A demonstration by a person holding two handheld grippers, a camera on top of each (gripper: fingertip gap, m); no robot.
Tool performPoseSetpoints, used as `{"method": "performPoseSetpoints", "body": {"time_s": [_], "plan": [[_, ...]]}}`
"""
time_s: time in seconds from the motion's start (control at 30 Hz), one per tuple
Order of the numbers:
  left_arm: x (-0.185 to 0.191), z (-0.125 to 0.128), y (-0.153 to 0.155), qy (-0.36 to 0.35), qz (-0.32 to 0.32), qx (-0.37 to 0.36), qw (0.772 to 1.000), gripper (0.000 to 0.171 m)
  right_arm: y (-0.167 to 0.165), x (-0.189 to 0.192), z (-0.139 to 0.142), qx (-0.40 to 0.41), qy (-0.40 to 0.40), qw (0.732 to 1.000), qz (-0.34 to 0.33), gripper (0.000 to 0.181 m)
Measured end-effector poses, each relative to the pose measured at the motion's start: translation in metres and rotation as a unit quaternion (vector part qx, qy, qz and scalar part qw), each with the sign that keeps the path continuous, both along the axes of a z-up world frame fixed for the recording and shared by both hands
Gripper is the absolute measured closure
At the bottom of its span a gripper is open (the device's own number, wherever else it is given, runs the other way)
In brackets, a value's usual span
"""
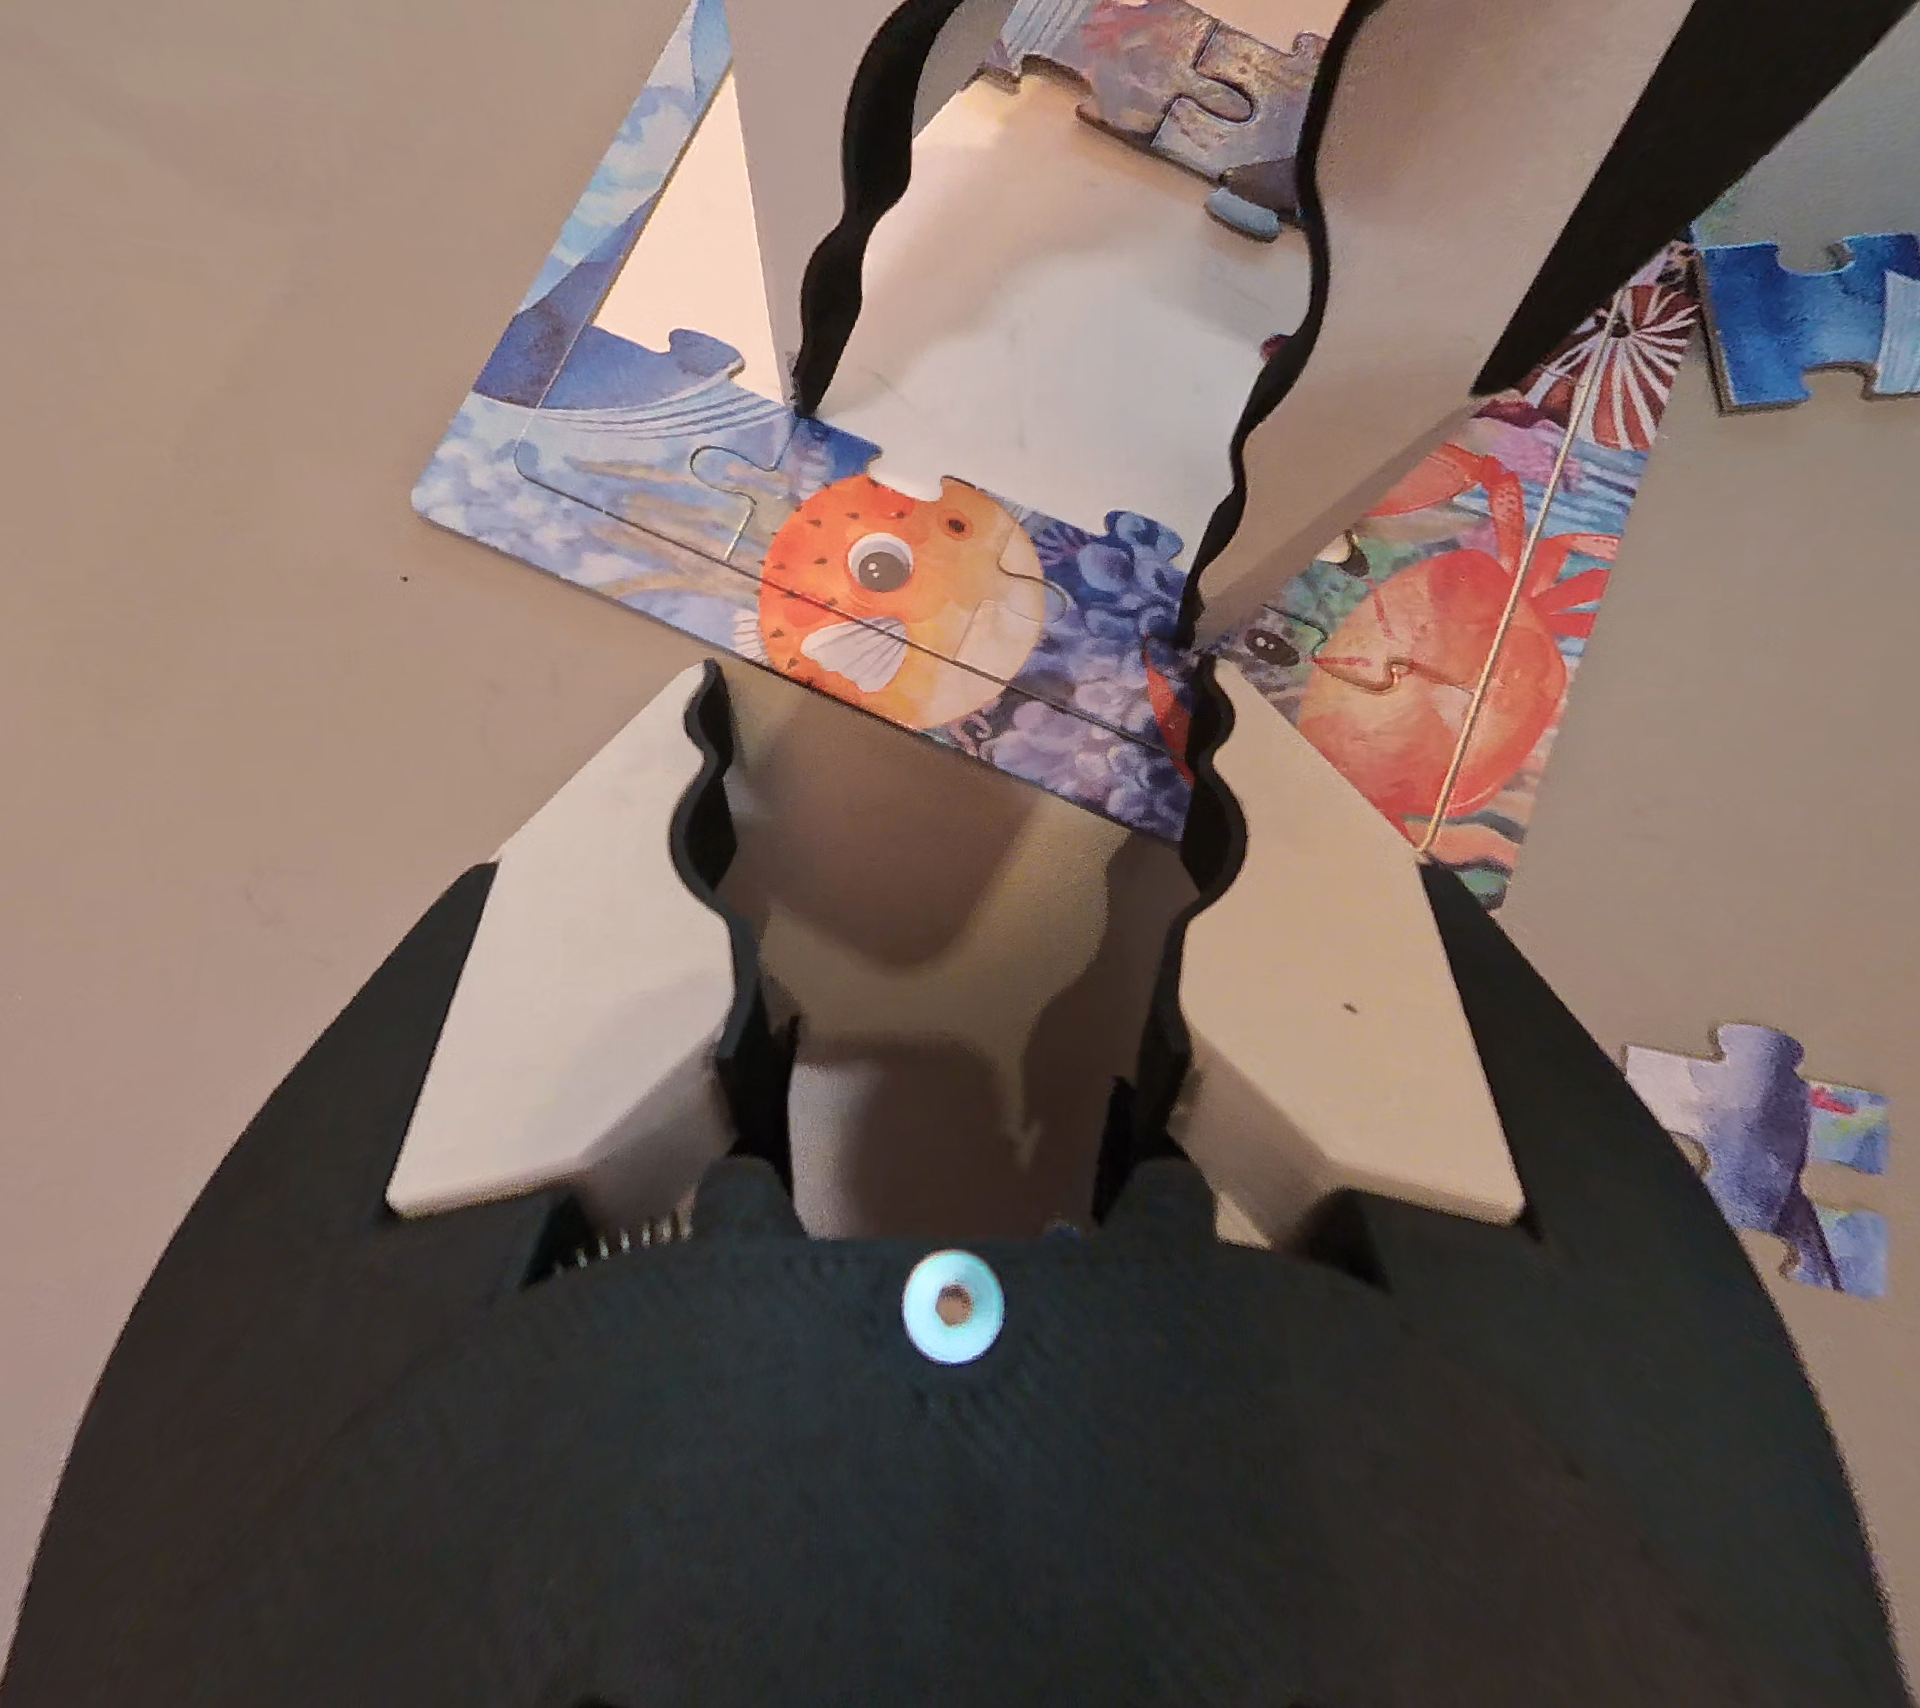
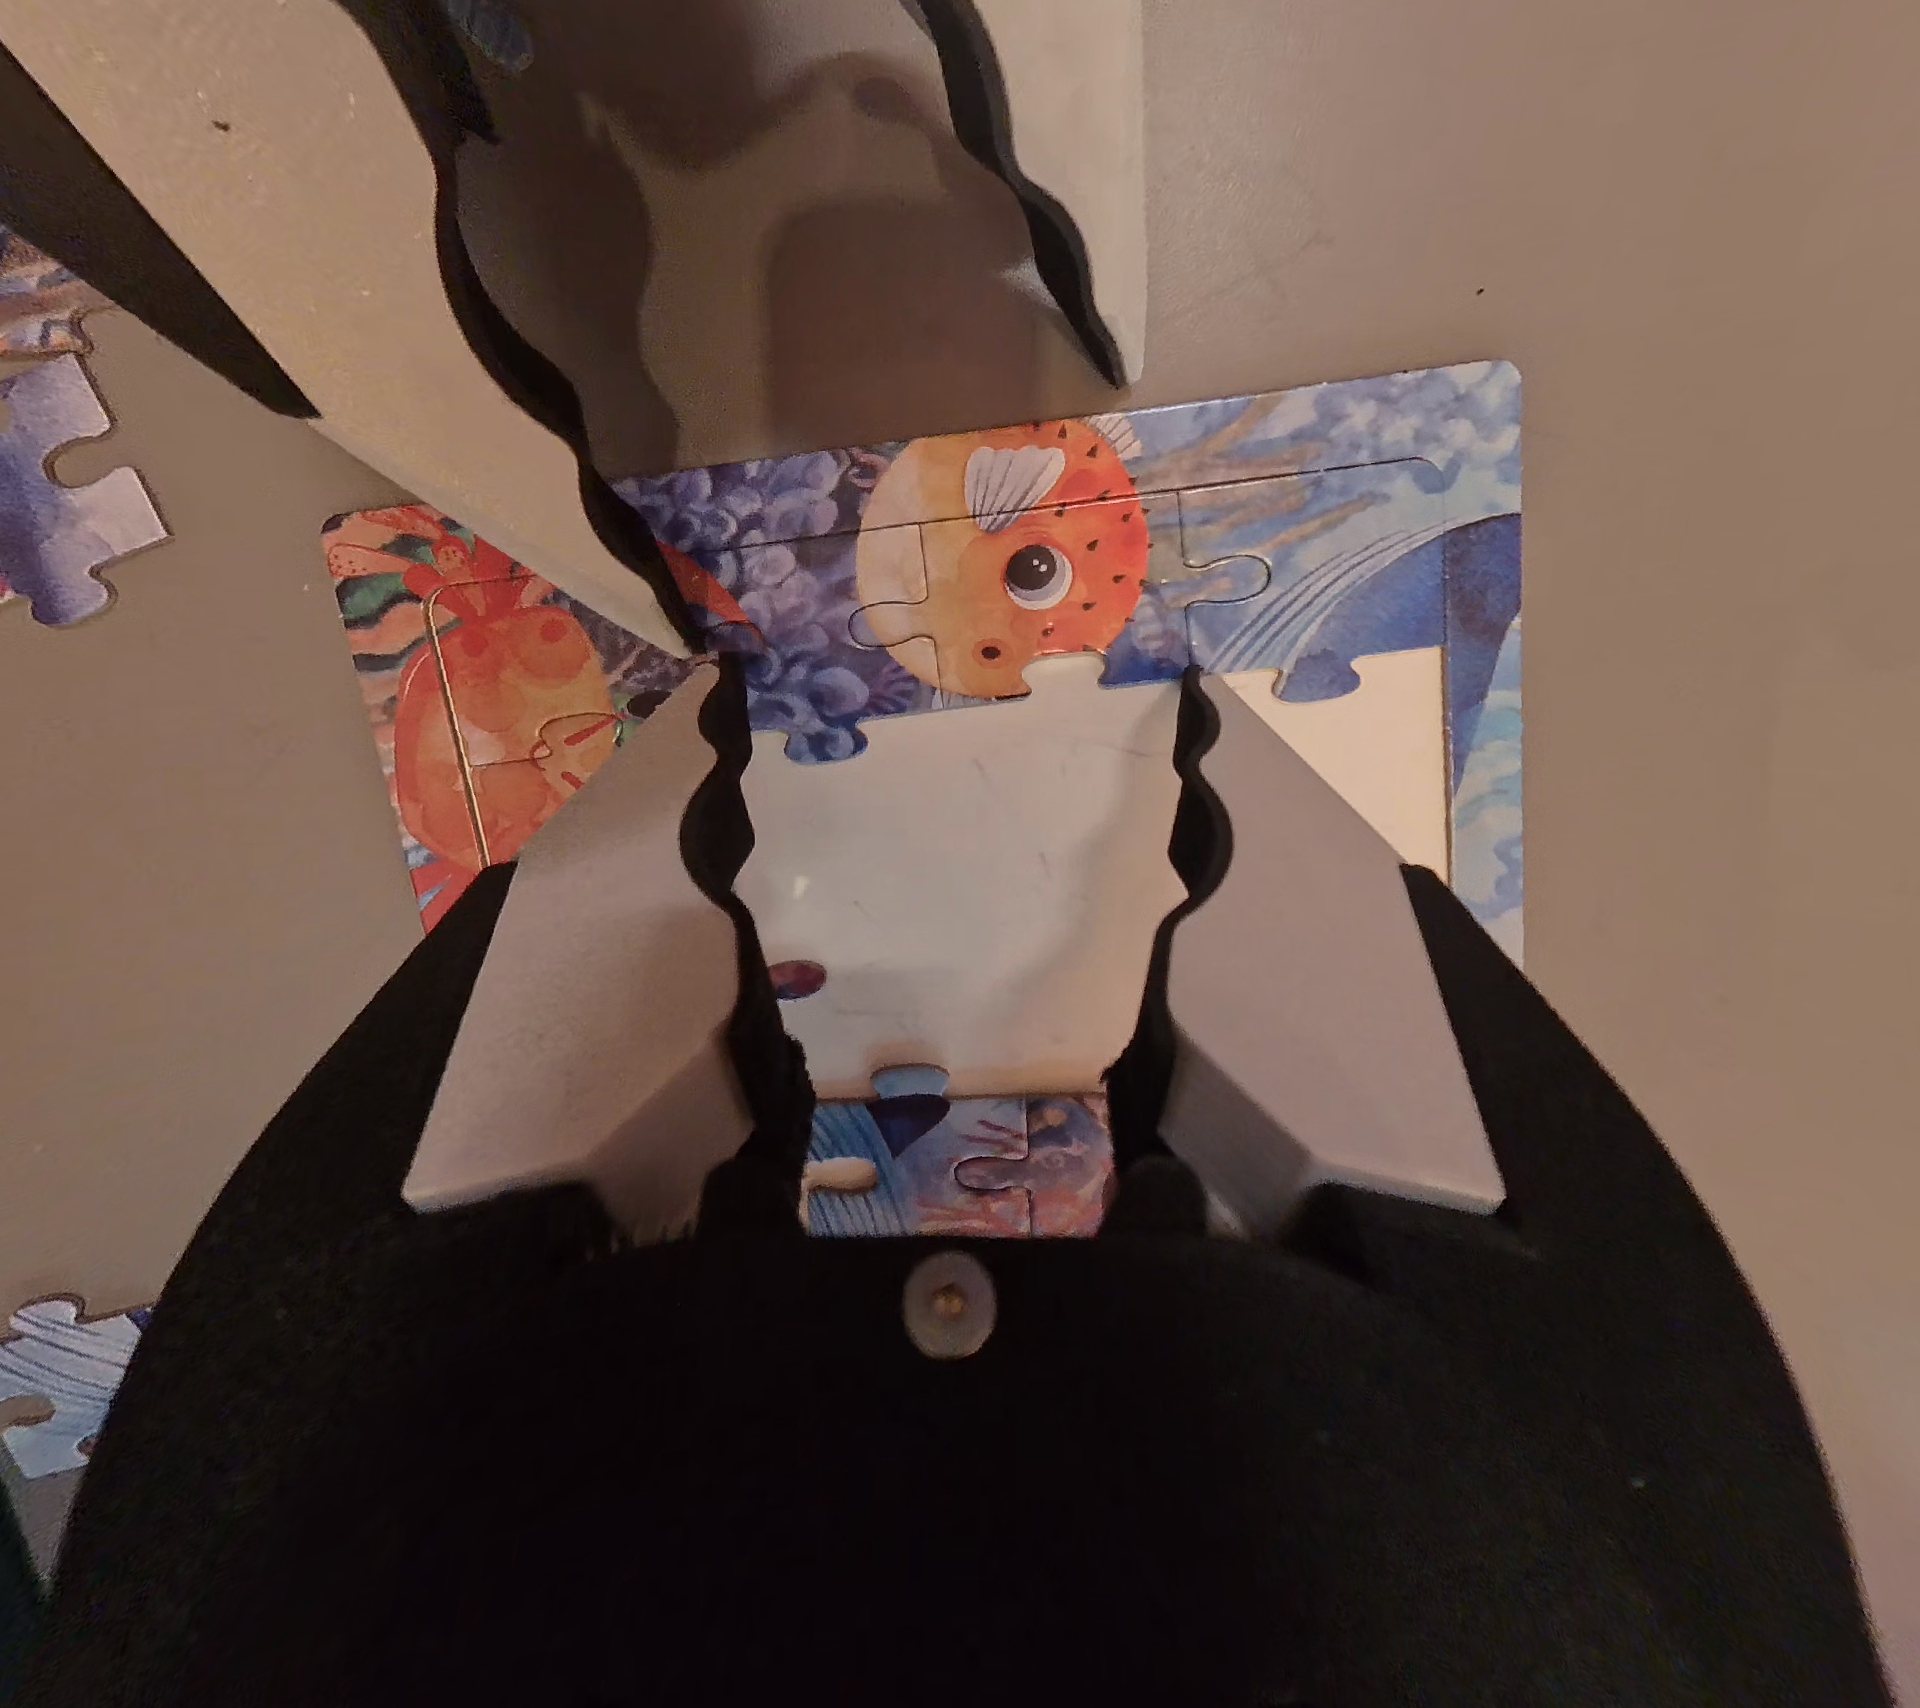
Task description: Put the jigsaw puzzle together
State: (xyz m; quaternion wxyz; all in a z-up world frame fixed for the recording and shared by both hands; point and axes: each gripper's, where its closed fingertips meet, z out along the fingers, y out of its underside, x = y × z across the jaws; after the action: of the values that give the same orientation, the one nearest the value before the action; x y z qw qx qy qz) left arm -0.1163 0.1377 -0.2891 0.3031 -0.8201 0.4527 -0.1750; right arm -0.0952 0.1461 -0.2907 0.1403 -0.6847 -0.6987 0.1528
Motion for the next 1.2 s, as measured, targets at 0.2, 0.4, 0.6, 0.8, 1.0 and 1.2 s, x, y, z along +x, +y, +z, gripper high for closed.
{"method": "performPoseSetpoints", "body": {"time_s": [0.2,0.4,0.6,0.8,1.0,1.2], "plan": [[-0.0003,-0.0001,0.0005,-0.008,-0.005,0.008,1.000,0.085,-0.0001,0.0002,-0.0001,0.001,-0.005,1.000,0.003,0.099],[-0.0067,0.0020,0.0003,-0.028,-0.014,-0.002,1.000,0.095,-0.0002,-0.0008,-0.0001,-0.001,0.006,1.000,0.008,0.099],[-0.0060,0.0010,0.0006,-0.015,-0.012,0.003,1.000,0.095,-0.0003,-0.0010,-0.0002,0.000,-0.006,1.000,0.013,0.099],[-0.0047,0.0007,-0.0017,-0.017,-0.015,0.014,1.000,0.103,-0.0007,-0.0014,-0.0001,0.004,-0.022,1.000,0.018,0.100],[-0.0035,0.0007,-0.0034,-0.017,-0.016,0.025,0.999,0.107,-0.0073,-0.0040,0.0014,0.011,-0.042,0.998,0.049,0.112],[-0.0035,0.0007,-0.0035,-0.019,-0.015,0.028,0.999,0.109,-0.0063,-0.0015,0.0025,0.008,-0.019,1.000,0.011,0.113]]}}
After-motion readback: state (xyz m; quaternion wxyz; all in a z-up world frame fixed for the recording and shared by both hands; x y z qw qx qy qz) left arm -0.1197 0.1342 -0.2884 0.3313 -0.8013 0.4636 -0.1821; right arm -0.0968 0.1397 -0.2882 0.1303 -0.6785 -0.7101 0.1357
